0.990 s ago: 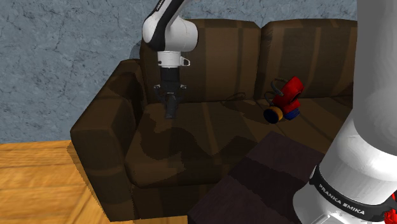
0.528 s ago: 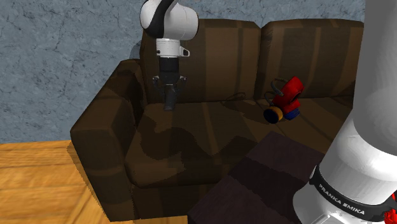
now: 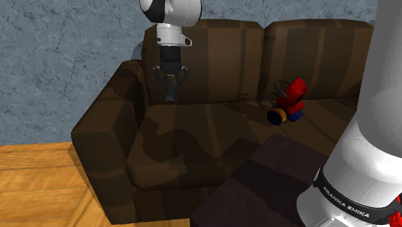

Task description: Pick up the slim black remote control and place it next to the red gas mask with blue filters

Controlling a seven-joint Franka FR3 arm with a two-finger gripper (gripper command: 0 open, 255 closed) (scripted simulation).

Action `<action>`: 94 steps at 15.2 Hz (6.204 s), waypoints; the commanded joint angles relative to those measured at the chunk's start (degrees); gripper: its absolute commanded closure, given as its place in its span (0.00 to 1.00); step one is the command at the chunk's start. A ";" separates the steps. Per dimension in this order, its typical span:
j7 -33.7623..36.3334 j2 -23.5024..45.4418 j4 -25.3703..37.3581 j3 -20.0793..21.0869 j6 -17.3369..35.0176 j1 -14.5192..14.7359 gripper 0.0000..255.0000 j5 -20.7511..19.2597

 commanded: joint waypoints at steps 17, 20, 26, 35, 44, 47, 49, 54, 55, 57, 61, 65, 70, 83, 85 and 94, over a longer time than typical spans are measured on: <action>-5.59 -11.97 -6.65 -2.65 -6.26 -3.85 1.00 0.11; -9.02 -15.65 -11.15 -4.32 -5.94 -5.65 1.00 -0.22; -15.96 -21.94 -18.39 -8.22 -5.92 -9.38 1.00 -1.85; -26.71 -28.31 -24.90 -15.20 -6.76 -15.53 1.00 -6.34; -38.21 -30.13 -26.11 -23.09 -7.69 -22.02 1.00 -11.72; -42.28 -29.58 -25.33 -25.81 -7.89 -24.12 1.00 -13.27; -45.06 -28.89 -24.49 -27.65 -7.98 -25.44 1.00 -14.16; -52.34 -25.97 -21.27 -32.21 -8.08 -28.58 1.00 -15.61; -53.85 -25.19 -20.43 -33.10 -8.09 -29.18 1.00 -15.73; -56.94 -23.41 -18.59 -34.91 -8.11 -30.32 1.00 -15.80; -58.67 -21.37 -19.00 -35.89 -5.75 -30.91 1.00 -15.34; -59.15 -19.66 -20.62 -36.13 -2.59 -30.95 1.00 -14.66; -59.91 -17.19 -22.37 -36.35 1.37 -31.01 1.00 -13.57; -62.90 -9.20 -25.43 -36.10 11.46 -31.48 1.00 -9.13; -63.49 -7.79 -25.71 -35.89 12.96 -31.63 1.00 -8.24; -66.45 -1.05 -26.25 -34.24 19.40 -32.78 1.00 -3.67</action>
